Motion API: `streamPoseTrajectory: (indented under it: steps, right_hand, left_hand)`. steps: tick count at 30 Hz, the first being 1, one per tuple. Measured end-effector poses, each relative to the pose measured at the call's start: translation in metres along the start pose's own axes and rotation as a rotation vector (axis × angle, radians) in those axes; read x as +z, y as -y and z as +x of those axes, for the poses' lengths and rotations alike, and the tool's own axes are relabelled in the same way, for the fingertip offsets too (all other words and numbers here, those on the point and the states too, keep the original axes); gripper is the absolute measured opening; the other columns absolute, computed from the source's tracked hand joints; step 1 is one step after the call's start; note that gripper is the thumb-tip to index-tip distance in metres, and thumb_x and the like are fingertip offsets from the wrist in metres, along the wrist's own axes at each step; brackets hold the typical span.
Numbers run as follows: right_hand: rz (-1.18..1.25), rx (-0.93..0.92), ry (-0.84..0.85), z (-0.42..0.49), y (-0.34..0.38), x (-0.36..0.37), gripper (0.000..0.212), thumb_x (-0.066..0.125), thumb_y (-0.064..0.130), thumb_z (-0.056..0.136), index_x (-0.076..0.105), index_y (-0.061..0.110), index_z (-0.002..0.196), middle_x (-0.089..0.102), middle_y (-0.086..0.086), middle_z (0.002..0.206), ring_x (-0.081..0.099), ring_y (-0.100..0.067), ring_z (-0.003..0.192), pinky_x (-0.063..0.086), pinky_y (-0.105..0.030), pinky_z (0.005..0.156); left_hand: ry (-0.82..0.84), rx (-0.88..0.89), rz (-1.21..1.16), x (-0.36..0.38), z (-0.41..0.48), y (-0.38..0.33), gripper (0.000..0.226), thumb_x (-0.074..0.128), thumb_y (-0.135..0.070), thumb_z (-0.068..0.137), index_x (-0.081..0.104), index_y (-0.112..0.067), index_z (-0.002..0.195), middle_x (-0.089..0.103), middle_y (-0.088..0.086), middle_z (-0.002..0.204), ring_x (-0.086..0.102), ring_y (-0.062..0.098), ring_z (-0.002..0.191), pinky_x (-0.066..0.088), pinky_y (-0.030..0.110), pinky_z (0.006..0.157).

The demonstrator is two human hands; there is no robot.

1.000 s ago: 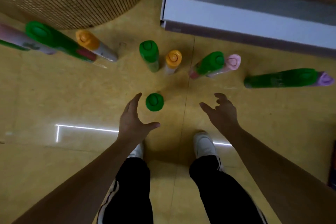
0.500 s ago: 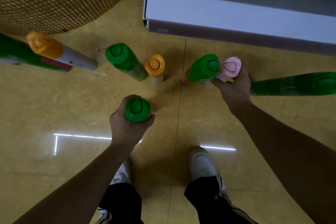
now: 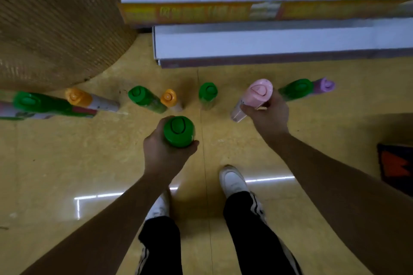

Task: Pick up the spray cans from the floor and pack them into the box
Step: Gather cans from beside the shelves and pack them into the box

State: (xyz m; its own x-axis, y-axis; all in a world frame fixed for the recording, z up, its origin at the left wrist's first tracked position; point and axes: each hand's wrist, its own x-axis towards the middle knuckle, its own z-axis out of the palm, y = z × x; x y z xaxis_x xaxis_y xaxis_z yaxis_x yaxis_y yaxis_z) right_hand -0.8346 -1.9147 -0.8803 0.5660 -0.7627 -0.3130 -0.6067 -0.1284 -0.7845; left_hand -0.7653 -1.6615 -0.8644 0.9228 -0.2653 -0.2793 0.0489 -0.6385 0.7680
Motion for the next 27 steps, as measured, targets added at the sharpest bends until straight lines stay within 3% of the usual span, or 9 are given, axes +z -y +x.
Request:
streamPoseTrajectory:
  steps: [5,10,12,14,16,20,25,27]
  right_hand:
    - [0.085,-0.001,-0.059,-0.038,0.082,-0.09,0.045,0.089,0.018,0.07,0.069,0.016,0.111,0.074,0.001,0.095,0.069,-0.018,0.09,0.057,-0.04,0.08]
    - [0.186,-0.059,-0.234,-0.082,0.173,-0.203,0.041,0.088,0.014,0.067,0.066,0.038,0.093,0.074,0.012,0.085,0.069,-0.007,0.08,0.057,-0.033,0.072]
    - [0.226,-0.097,-0.32,-0.106,0.209,-0.257,0.042,0.089,0.017,0.067,0.069,0.037,0.098,0.074,0.018,0.085,0.069,-0.001,0.079,0.055,-0.028,0.068]
    - [0.255,-0.139,-0.395,-0.134,0.247,-0.312,0.044,0.089,0.025,0.069,0.069,0.035,0.107,0.074,0.017,0.09,0.07,-0.002,0.083,0.057,-0.032,0.071]
    - [0.285,-0.201,-0.487,-0.167,0.285,-0.368,0.044,0.087,0.032,0.073,0.067,0.039,0.111,0.074,0.013,0.094,0.07,-0.007,0.088,0.06,-0.04,0.076]
    - [0.297,-0.344,-0.696,-0.232,0.352,-0.479,0.04,0.083,0.051,0.074,0.063,0.049,0.108,0.071,0.014,0.097,0.069,-0.009,0.091,0.059,-0.042,0.075]
    - [0.28,-0.464,-0.962,-0.306,0.396,-0.605,0.038,0.08,0.061,0.073,0.06,0.049,0.103,0.068,0.019,0.097,0.066,-0.003,0.087,0.053,-0.023,0.066]
    - [0.272,-0.504,-1.058,-0.331,0.404,-0.652,0.037,0.082,0.058,0.071,0.062,0.046,0.099,0.068,0.017,0.09,0.065,-0.003,0.081,0.054,-0.028,0.064]
  left_hand:
    - [0.116,0.156,0.055,-0.028,-0.007,-0.124,0.065,0.096,-0.042,0.053,0.067,-0.019,0.106,0.068,-0.012,0.09,0.066,0.011,0.087,0.051,0.026,0.072]
    - [0.172,0.326,0.069,-0.062,-0.015,-0.278,0.074,0.071,-0.065,0.043,0.067,-0.026,0.106,0.07,-0.01,0.083,0.068,0.013,0.08,0.047,0.024,0.064]
    - [0.204,0.444,0.027,-0.079,-0.025,-0.345,0.072,0.076,-0.063,0.045,0.067,-0.027,0.107,0.072,-0.007,0.086,0.069,0.015,0.082,0.053,0.028,0.066]
    - [0.228,0.581,0.038,-0.098,-0.043,-0.416,0.07,0.081,-0.063,0.048,0.065,-0.026,0.105,0.071,-0.005,0.088,0.068,0.016,0.084,0.052,0.028,0.067]
    - [0.278,0.695,0.014,-0.117,-0.068,-0.486,0.068,0.076,-0.068,0.047,0.062,-0.031,0.101,0.069,-0.009,0.087,0.067,0.016,0.084,0.052,0.029,0.067]
    - [0.32,0.93,-0.084,-0.145,-0.137,-0.621,0.056,0.066,-0.078,0.043,0.057,-0.043,0.085,0.063,-0.02,0.073,0.062,0.007,0.07,0.05,0.024,0.058]
    - [0.373,1.075,-0.293,-0.146,-0.224,-0.757,0.065,0.07,-0.072,0.043,0.065,-0.03,0.092,0.071,-0.006,0.087,0.069,0.017,0.082,0.056,0.036,0.068]
    - [0.428,1.11,-0.37,-0.138,-0.261,-0.8,0.064,0.074,-0.066,0.044,0.065,-0.029,0.096,0.072,-0.007,0.088,0.069,0.016,0.082,0.058,0.039,0.07]
